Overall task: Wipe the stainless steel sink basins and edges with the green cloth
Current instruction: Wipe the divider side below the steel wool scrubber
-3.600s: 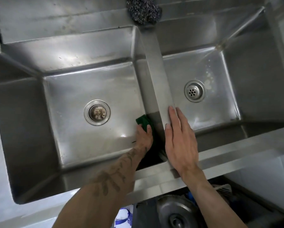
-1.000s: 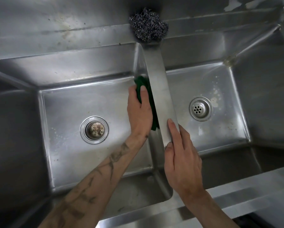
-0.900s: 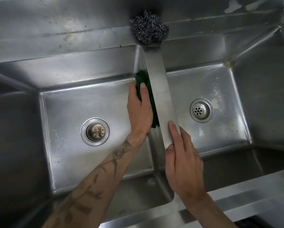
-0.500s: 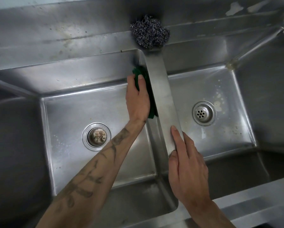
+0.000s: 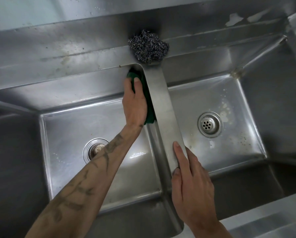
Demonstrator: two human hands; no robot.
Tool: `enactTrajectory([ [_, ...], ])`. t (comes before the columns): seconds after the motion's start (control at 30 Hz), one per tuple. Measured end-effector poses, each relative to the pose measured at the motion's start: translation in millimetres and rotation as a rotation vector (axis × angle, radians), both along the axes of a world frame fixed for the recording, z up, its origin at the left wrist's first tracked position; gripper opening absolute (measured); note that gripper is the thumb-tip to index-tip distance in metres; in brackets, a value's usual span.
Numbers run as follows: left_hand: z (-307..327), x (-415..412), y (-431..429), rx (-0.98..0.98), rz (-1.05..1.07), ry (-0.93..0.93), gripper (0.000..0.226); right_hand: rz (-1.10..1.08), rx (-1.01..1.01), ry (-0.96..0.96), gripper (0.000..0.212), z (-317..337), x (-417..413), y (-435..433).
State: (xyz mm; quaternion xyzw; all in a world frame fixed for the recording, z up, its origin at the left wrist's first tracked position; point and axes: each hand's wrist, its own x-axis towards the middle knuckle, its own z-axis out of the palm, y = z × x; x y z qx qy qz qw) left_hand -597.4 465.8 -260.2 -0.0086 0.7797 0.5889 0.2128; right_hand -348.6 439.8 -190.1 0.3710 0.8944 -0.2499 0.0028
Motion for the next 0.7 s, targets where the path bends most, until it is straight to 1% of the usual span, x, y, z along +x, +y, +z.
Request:
enactTrajectory([
  [0.07,-4.5,-1.6,3.2,-0.005,0.023,0.017,0.018,-0.007,-0.004,0.006,0.06,0.3,-0.6,0.1],
  [0.13,-12.3,-4.6,7.9,-0.043,0.034,-0.015,0.019,-0.004,-0.007,0.018,0.06,0.5,0.1,-0.9],
  [0.23,-22.8,-4.1,9.9,-0.108,0.004,-0.03,0.02,0.005,0.009,0.02,0.062,-1.8,0.7,0.7],
  [0.3,-16.4,-3.9,9.3,-0.126,-0.01,-0.034,0.021,0.009,0.015,0.02,0.063,-2.4,1.7,0.3],
  [0.37,-3.7,-1.8,6.7,-0.103,-0.002,0.006,0.022,0.01,0.02,0.023,0.063,-2.4,2.0,-0.2],
  [0.47,18.6,4.7,2.1,0.024,0.006,0.11,0.022,0.019,0.028,0.01,0.063,-4.2,1.9,0.8],
  [0.53,20.9,6.2,0.7,0.035,0.01,0.154,0.022,0.026,0.036,0.006,0.063,-4.5,2.3,-0.1],
  [0.6,10.3,3.3,3.7,-0.004,0.009,0.128,0.02,0.023,0.033,0.017,0.064,-4.3,2.8,-0.2],
  [0.7,-5.7,0.5,8.2,-0.123,-0.017,-0.011,0.022,0.026,0.03,0.012,0.074,-7.0,3.4,0.2],
])
